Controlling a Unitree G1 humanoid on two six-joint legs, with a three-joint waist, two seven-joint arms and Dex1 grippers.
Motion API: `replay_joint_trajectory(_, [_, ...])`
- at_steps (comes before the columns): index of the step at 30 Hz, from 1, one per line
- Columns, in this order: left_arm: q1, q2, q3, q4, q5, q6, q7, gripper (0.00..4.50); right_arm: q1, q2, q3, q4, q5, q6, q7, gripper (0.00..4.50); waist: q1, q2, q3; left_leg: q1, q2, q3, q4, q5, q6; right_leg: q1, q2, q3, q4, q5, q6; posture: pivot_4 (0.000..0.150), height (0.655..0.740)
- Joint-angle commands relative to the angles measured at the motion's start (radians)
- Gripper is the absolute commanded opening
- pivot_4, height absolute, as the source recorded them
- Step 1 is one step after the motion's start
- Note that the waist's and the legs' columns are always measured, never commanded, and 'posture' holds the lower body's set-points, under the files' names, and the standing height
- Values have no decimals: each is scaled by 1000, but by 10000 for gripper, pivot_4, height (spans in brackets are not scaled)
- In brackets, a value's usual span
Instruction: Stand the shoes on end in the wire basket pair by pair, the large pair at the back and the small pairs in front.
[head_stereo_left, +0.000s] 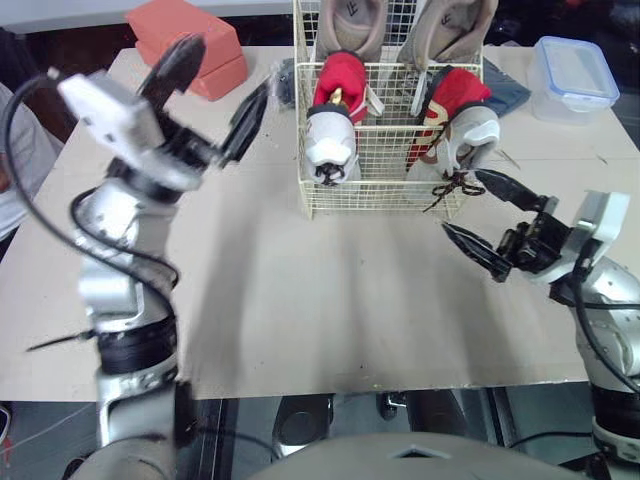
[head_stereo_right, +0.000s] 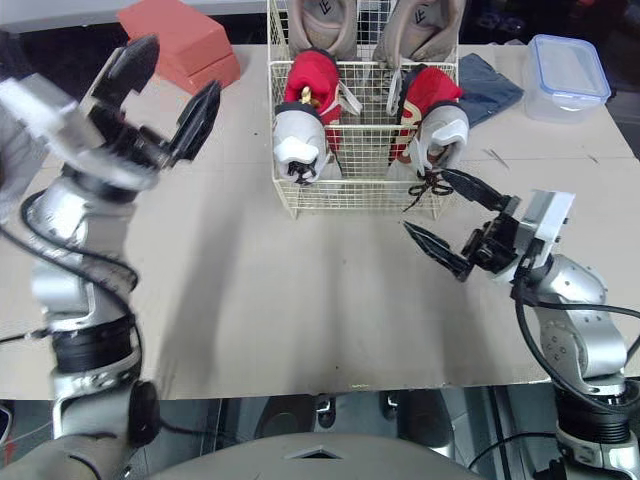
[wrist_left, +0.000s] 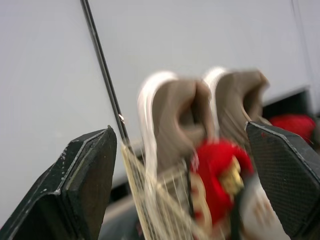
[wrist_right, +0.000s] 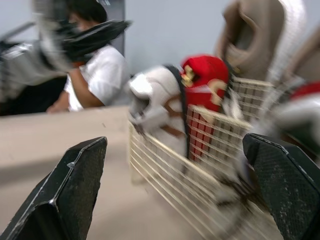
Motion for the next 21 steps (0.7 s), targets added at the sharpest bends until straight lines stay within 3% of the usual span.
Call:
replay_joint_trajectory(1, [124, 36, 71, -21, -57, 14, -90, 44370, 48, -38, -54, 21, -2, -29, 53, 43061, 4, -1, 1, 0, 0, -1, 0, 0, 0, 0, 0, -1, 0, 0, 0, 1500, 6860])
replay_joint_trajectory(10, [521, 66, 32, -62, -74, 129, -232, 44370, 183, -122, -64, 201, -96, -65, 165, 43061, 5, 2, 2, 0, 1, -1, 0, -1, 0, -1, -5, -2, -1, -3, -4, 1500, 6860])
replay_joint_trajectory(21, [580, 12, 3, -54, 73, 72, -131, 44370, 149, -133, -76, 352, -128, -108, 205, 43061, 2, 3, 2, -9, 0, 0, -1, -1, 1, -10, -4, 0, 0, -2, -4, 1500, 6860])
